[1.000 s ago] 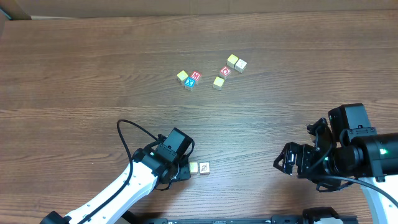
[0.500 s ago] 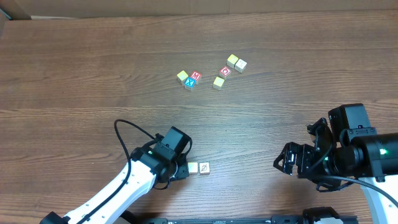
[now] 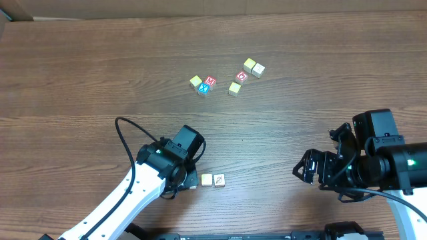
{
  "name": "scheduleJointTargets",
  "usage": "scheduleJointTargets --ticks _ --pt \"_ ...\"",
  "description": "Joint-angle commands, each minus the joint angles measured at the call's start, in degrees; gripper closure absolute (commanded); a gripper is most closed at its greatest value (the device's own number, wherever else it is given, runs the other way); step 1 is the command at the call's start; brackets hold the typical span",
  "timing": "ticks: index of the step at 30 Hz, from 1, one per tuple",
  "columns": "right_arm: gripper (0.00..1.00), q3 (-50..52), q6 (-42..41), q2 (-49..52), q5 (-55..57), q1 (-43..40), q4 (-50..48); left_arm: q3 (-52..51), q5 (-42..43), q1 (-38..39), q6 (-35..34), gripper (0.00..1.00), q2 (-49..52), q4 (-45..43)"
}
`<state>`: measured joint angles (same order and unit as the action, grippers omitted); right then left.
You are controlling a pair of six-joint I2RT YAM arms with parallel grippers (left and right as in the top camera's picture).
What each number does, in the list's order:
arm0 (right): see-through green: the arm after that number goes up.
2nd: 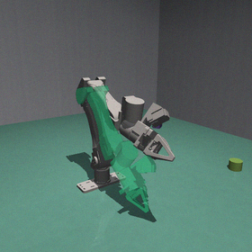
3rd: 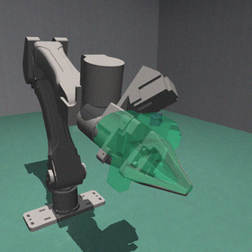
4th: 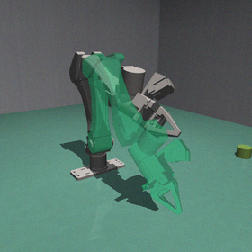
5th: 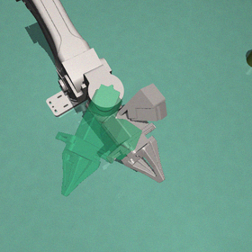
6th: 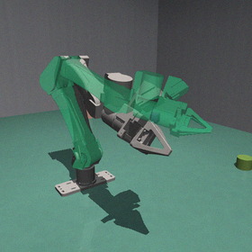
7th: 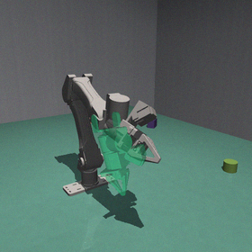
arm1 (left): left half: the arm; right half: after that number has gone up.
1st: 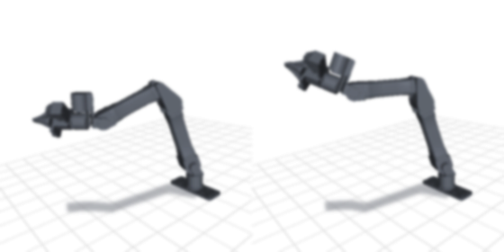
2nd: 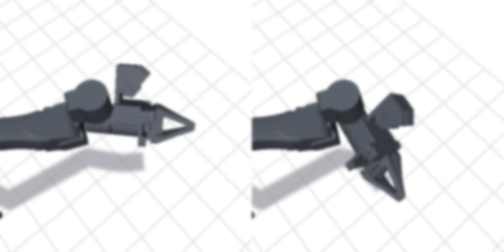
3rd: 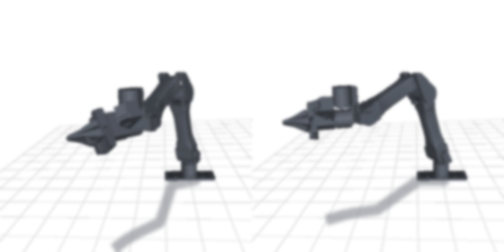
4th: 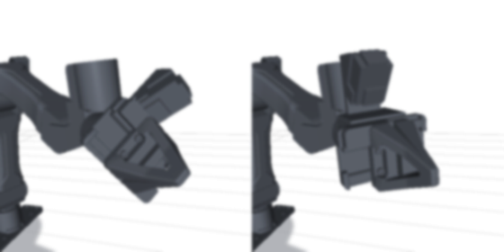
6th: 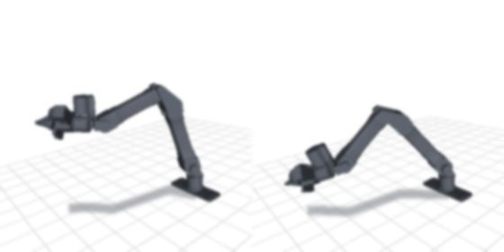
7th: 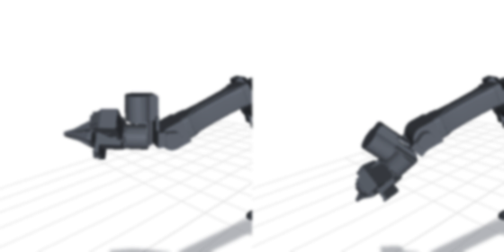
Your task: Flip 3 blocks
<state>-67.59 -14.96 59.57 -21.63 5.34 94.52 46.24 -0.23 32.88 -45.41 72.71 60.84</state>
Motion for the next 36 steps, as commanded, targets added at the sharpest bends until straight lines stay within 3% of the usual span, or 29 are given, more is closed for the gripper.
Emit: scheduleJointTargets --ticks 1,13,20,36 --pt "0.00 -1.1 0.4 -0.5 0.2 0.3 -0.4 0.8 -0.3 -0.3 -3.9 0.96 -0.8 3.3" --pt "0.00 -1.1 0.5 -0.5 0.2 0.3 0.1 -3.5 -0.3 -0.3 -8.7 0.96 3.9 1.3" --pt "0.00 -1.1 2.9 -0.5 0.2 0.3 1.0 -3.5 -0.5 -0.3 -8.6 0.96 9.6 -3.3" --pt "0.00 -1.1 3.0 -0.5 0.2 0.3 1.9 -3.5 -0.4 -0.3 -5.3 0.96 11.0 -8.5"
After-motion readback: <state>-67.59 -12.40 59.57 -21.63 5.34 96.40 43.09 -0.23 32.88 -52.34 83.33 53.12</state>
